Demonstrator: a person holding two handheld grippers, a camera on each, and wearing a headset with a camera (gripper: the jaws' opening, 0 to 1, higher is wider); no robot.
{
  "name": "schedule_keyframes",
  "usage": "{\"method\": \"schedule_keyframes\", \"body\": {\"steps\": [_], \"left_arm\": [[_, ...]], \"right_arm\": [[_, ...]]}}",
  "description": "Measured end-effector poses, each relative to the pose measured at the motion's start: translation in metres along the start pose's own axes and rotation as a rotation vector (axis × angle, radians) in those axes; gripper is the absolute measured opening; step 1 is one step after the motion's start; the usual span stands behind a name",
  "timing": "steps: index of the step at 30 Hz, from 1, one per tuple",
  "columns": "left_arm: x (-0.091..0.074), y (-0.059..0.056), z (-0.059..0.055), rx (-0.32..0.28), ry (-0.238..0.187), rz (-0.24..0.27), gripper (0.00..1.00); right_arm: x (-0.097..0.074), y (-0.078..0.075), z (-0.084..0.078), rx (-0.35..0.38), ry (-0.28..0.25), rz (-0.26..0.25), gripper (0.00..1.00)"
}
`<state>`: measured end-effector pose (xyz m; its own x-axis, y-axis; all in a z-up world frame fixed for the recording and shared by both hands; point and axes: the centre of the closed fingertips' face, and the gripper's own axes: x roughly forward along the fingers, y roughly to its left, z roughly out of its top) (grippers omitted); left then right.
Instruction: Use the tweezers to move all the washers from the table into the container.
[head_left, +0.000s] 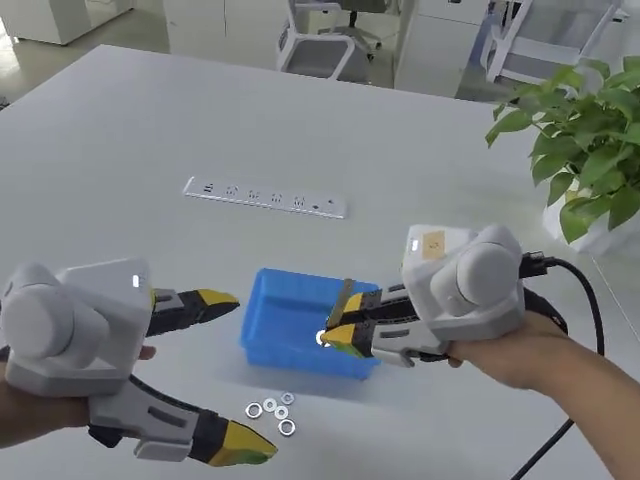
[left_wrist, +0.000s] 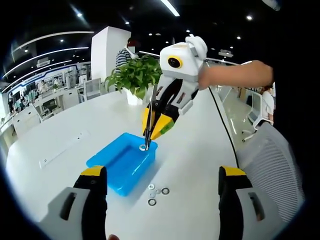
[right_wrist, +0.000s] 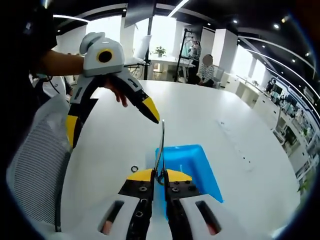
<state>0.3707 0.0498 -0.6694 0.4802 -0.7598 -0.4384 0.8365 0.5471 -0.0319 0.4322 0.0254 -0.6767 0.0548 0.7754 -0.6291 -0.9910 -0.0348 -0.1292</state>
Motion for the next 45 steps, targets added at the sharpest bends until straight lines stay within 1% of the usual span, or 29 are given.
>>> {"method": "schedule_keyframes", "body": {"steps": [3,5,11,14,19,25,33,39,45], "left_arm": [[-0.002,0.001,0.000,0.001,-0.003,0.013,0.99],[-0.003,0.001,0.001,-0.008,-0.009,0.013,0.99],[-0.004,0.002,-0.003,-0.019,-0.003,0.020,0.99],[-0.004,0.003,-0.004,-0.024,-0.002,0.023,0.99],[-0.002,0.004,-0.006,-0.029,0.002,0.026,0.99],[0.001,0.006,-0.006,-0.032,-0.001,0.023,0.99],[0.003,0.011,-0.009,-0.031,0.007,0.018,0.99],[0.005,0.016,-0.011,-0.028,0.015,0.015,0.99],[0.009,0.021,-0.010,-0.024,0.017,0.011,0.99]], "right_arm": [[0.004,-0.007,0.000,-0.022,-0.001,0.001,0.08],[0.007,-0.011,0.000,-0.033,0.000,0.001,0.08],[0.015,-0.023,-0.003,-0.058,-0.002,-0.001,0.08],[0.019,-0.029,-0.003,-0.073,-0.013,-0.003,0.08],[0.028,-0.035,-0.011,-0.077,-0.011,0.009,0.08],[0.038,-0.040,-0.021,-0.066,-0.011,0.031,0.08],[0.049,-0.043,-0.036,-0.053,0.006,0.056,0.08],[0.057,-0.044,-0.050,-0.043,0.032,0.072,0.08],[0.062,-0.044,-0.061,-0.035,0.052,0.088,0.08]]}}
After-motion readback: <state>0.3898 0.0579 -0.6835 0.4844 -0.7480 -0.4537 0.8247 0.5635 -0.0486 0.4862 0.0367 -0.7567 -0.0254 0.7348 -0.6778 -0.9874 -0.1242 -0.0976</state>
